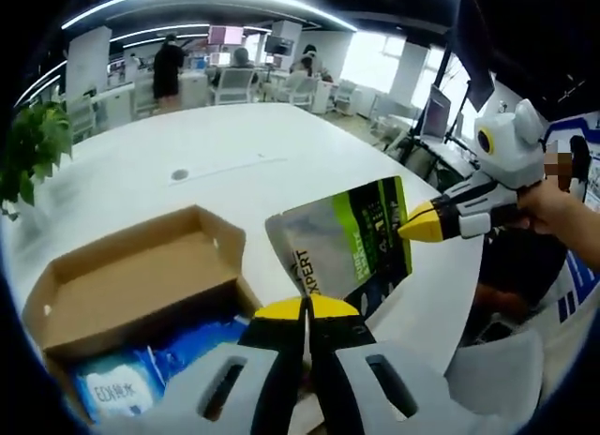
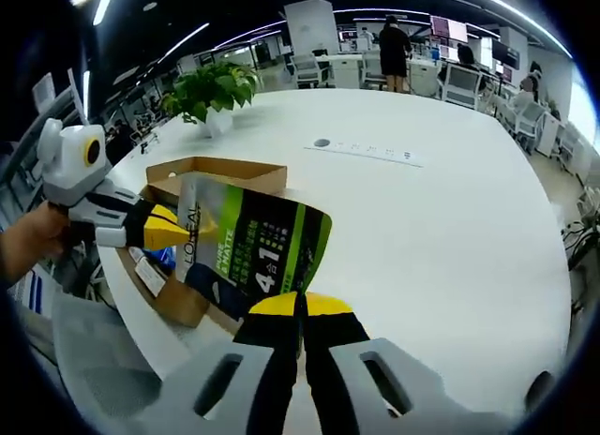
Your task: Operate the shoe box by opening the lid, removing the specified soft item, and placing it in the target area until the item is outside and the box remains undamaged.
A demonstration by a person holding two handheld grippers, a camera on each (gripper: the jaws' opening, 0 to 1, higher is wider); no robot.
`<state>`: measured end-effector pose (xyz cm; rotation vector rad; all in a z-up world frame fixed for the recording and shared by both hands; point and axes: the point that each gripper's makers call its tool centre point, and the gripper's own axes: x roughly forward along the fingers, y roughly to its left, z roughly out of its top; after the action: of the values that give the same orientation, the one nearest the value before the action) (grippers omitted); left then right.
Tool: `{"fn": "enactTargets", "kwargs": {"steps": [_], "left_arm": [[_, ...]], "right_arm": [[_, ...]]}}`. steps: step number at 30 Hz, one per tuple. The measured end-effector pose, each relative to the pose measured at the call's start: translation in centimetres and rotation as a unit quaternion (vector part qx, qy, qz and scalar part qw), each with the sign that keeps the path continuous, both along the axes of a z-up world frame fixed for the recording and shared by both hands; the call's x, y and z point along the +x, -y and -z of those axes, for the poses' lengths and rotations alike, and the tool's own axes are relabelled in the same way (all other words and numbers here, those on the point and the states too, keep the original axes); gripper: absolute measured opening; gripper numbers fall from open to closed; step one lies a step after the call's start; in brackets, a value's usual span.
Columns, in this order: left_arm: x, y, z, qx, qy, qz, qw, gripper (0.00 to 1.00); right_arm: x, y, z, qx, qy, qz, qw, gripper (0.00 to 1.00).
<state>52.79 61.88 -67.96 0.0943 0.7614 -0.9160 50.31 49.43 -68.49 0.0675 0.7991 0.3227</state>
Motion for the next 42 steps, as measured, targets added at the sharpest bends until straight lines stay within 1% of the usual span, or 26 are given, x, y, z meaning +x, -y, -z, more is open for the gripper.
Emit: {"fn": "enactTargets", "kwargs": {"steps": [9,13,15,18,23,26,27,30,33,34,36,38,39,40,42], "left_arm": [[0.1,1.6,1.5,0.01,-0.009,0.004,0.9999,0.0],[0.6,2.1,2.0,0.023,-0.007,0.011,0.9996,0.0],[0.8,2.3,2.4,0.032,-0.009,0.016,0.9993,0.0],[0.9,2.4,3.2,0.055,-0.007,0.027,0.9981,0.0],[0.9,2.9,4.7,0.089,-0.005,0.054,0.9945,0.0],[0.9,3.2,5.4,0.102,-0.008,0.061,0.9929,0.0],[0.9,3.3,5.7,0.105,-0.014,0.061,0.9924,0.0],[1.1,3.4,5.9,0.116,-0.012,0.064,0.9911,0.0],[1.3,3.6,6.4,0.132,-0.009,0.074,0.9884,0.0],[1.1,3.6,6.7,0.145,-0.007,0.084,0.9858,0.0],[1.1,3.6,7.0,0.17,0.01,0.107,0.9795,0.0],[1.0,3.6,7.5,0.191,0.02,0.123,0.9737,0.0],[1.0,3.6,7.5,0.194,0.021,0.125,0.9728,0.0],[1.2,4.0,7.4,0.194,0.031,0.13,0.972,0.0],[1.2,4.0,7.7,0.198,0.028,0.129,0.9713,0.0]], "right_arm": [[0.4,1.5,1.5,-0.006,-0.013,0.008,0.9999,0.0],[0.7,1.9,2.2,-0.009,-0.016,0.01,0.9998,0.0],[0.8,2.1,2.7,-0.011,-0.017,0.01,0.9997,0.0],[1.0,2.2,3.5,-0.011,-0.019,0.01,0.9997,0.0],[1.3,2.6,4.7,-0.014,-0.023,0.012,0.9996,0.0],[1.6,2.9,5.2,-0.017,-0.024,0.012,0.9995,0.0],[1.7,3.0,5.4,-0.019,-0.025,0.012,0.9994,0.0],[2.0,3.2,5.8,-0.017,-0.025,0.012,0.9995,0.0],[2.3,3.3,6.2,-0.017,-0.025,0.012,0.9995,0.0],[2.3,3.3,6.3,-0.017,-0.025,0.012,0.9995,0.0],[2.5,3.4,6.7,-0.017,-0.025,0.011,0.9995,0.0],[2.6,3.4,7.1,-0.014,-0.025,0.01,0.9995,0.0],[2.6,3.4,7.2,-0.013,-0.026,0.01,0.9995,0.0],[2.6,3.6,7.5,-0.018,-0.025,0.01,0.9995,0.0],[2.6,3.7,7.7,-0.016,-0.025,0.01,0.9995,0.0]]}}
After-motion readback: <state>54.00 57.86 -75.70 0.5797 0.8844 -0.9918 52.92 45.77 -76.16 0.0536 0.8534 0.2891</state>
